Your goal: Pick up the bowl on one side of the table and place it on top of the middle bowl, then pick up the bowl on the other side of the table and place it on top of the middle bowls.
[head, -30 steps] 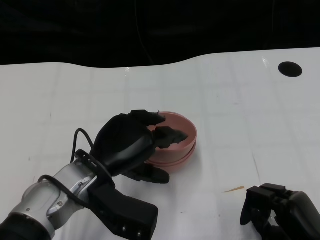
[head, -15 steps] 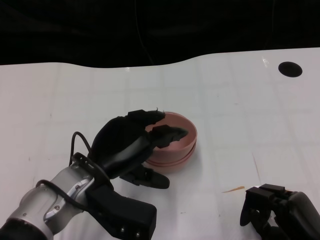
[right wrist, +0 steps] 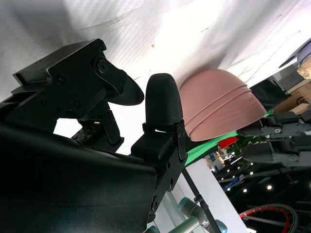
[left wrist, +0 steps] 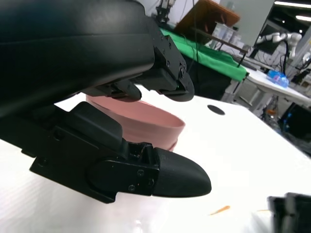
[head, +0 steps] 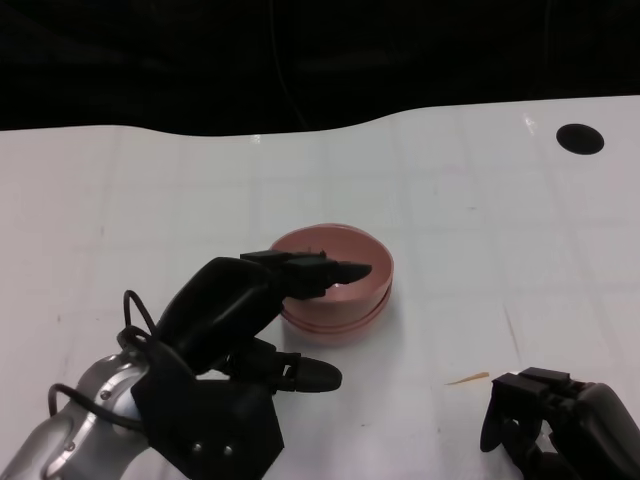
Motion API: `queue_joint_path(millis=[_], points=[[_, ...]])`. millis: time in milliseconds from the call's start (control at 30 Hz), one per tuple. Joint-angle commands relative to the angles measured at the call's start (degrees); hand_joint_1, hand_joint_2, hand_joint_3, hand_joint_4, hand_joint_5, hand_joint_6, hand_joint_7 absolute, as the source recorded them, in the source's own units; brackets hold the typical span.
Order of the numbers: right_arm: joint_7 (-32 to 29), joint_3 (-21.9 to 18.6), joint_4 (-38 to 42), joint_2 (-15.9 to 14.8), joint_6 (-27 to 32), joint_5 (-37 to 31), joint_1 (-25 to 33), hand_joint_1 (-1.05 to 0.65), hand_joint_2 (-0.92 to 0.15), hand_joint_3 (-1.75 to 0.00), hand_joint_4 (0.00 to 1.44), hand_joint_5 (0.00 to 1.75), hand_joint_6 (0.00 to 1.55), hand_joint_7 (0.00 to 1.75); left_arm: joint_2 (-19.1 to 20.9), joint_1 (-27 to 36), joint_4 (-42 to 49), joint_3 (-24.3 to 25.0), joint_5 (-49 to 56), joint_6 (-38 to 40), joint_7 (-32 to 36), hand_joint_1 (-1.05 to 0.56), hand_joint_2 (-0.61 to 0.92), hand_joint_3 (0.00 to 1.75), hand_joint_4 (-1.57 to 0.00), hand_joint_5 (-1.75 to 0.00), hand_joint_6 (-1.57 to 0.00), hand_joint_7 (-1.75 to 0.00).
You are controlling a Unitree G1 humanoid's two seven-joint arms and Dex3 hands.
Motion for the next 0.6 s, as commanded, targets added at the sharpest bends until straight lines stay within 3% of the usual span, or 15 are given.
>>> queue_joint_path(millis=[33, 133, 333, 467, 567, 600], points=[[-0.8, -0.3, 0.1, -1.1, -0.3, 0.1, 0.0, -0.1, -0.59, -1.13, 0.78, 1.75, 0.66, 1.63, -0.2, 2.9, -6.0, 3.1, -9.9, 4.6, -7.3, -0.87, 0.92, 0.29, -0.62, -0.08, -0.59, -0.03], [-0.7, -0.4, 0.3, -1.0, -0.6, 0.4, 0.0, -0.1, -0.59, -1.13, 0.78, 1.75, 0.66, 1.63, -0.4, 4.9, -10.5, 5.4, -16.7, 8.2, -12.2, -0.72, 0.92, 0.22, -0.71, -0.11, -0.66, -0.05], [-1.2, -0.2, 0.3, -1.1, -0.4, -0.1, -0.1, -0.1, -0.59, -1.14, 0.78, 1.75, 0.65, 1.63, -0.4, 8.4, -15.9, 9.6, -26.4, 14.7, -18.8, -0.58, 0.92, 0.2, -0.82, -0.15, -0.75, -0.07], [-0.1, -0.4, 0.0, -1.3, -0.5, 0.5, 0.1, -0.11, -0.58, -1.15, 0.77, 1.75, 0.65, 1.62, -2.0, 11.6, -16.9, 13.6, -36.7, 17.1, -23.0, -0.31, 0.92, 0.1, -0.95, -0.21, -0.87, -0.1], [0.1, -0.5, -0.1, -1.3, -0.5, 0.6, 0.2, -0.11, -0.58, -1.15, 0.77, 1.75, 0.65, 1.62, -2.4, 13.3, -18.1, 15.4, -39.5, 19.1, -24.1, -0.28, 0.92, 0.09, -0.97, -0.23, -0.89, -0.1], [0.1, -0.5, -0.2, -1.3, -0.4, 0.6, 0.2, -0.11, -0.58, -1.15, 0.77, 1.75, 0.65, 1.62, -2.4, 14.4, -18.7, 16.2, -40.6, 19.8, -24.3, -0.23, 0.92, 0.09, -0.96, -0.32, -0.93, -0.09]])
